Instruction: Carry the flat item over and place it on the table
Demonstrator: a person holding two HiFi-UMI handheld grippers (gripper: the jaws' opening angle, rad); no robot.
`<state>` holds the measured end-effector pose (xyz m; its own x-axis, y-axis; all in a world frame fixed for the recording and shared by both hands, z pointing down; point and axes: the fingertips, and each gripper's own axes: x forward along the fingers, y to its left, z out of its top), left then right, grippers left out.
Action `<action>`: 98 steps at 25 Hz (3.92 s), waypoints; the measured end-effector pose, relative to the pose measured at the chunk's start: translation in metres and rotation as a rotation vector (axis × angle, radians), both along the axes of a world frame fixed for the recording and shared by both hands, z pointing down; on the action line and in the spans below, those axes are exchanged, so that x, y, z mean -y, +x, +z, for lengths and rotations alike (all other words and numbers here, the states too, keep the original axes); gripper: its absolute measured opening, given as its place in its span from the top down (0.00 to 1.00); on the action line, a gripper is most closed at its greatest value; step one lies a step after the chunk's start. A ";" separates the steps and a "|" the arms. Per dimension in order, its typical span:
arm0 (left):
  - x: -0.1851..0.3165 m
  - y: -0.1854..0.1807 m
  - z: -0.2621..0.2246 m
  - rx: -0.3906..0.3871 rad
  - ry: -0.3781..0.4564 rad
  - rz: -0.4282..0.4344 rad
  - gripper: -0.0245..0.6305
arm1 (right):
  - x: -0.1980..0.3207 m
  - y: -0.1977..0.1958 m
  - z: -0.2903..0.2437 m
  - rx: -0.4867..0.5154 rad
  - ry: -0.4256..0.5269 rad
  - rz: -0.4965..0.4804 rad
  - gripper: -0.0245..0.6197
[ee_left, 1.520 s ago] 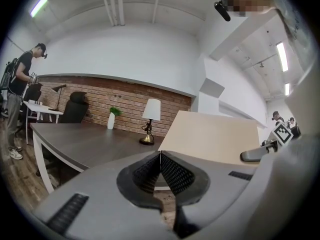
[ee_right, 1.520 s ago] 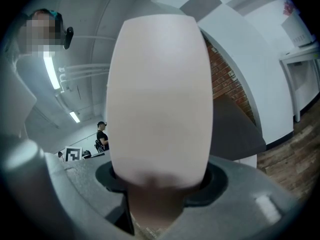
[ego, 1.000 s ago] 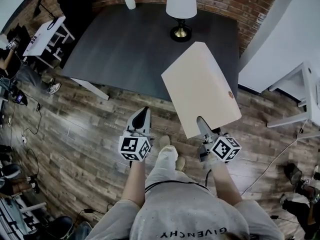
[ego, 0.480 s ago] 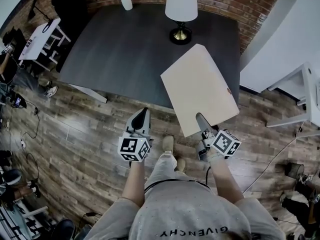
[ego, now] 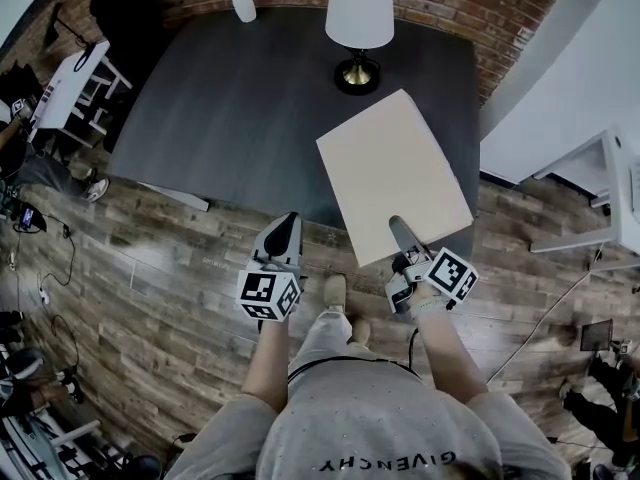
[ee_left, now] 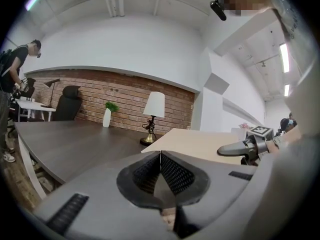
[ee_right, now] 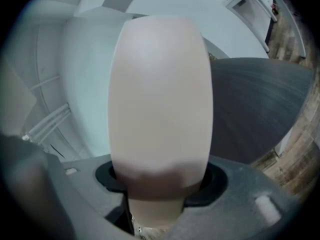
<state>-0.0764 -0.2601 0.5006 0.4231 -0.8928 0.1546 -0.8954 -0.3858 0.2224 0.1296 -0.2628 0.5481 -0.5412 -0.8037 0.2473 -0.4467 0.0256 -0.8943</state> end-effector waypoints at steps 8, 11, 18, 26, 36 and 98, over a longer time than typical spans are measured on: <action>0.023 -0.002 0.000 0.005 0.004 0.022 0.96 | 0.032 -0.010 0.004 0.085 -0.051 0.054 0.54; 0.029 0.000 0.002 0.001 0.001 0.030 0.96 | 0.042 -0.013 0.007 0.115 -0.068 0.069 0.54; 0.046 -0.006 0.003 0.001 -0.001 0.033 0.96 | 0.064 -0.023 0.016 0.211 -0.118 0.116 0.53; 0.057 -0.012 0.006 0.001 -0.001 0.031 0.96 | 0.086 -0.032 0.023 0.288 -0.166 0.152 0.53; 0.063 -0.024 0.009 -0.006 -0.010 0.016 0.96 | 0.103 -0.043 0.027 0.330 -0.230 0.176 0.52; 0.056 -0.023 0.010 -0.101 -0.033 -0.002 0.96 | 0.028 -0.079 0.043 -0.362 -0.200 -0.673 0.47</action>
<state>-0.0995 -0.3165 0.5103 0.4360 -0.8889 0.1405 -0.8687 -0.3749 0.3237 0.0505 -0.2909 0.5907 -0.7534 -0.2542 0.6064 -0.6568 0.2479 -0.7121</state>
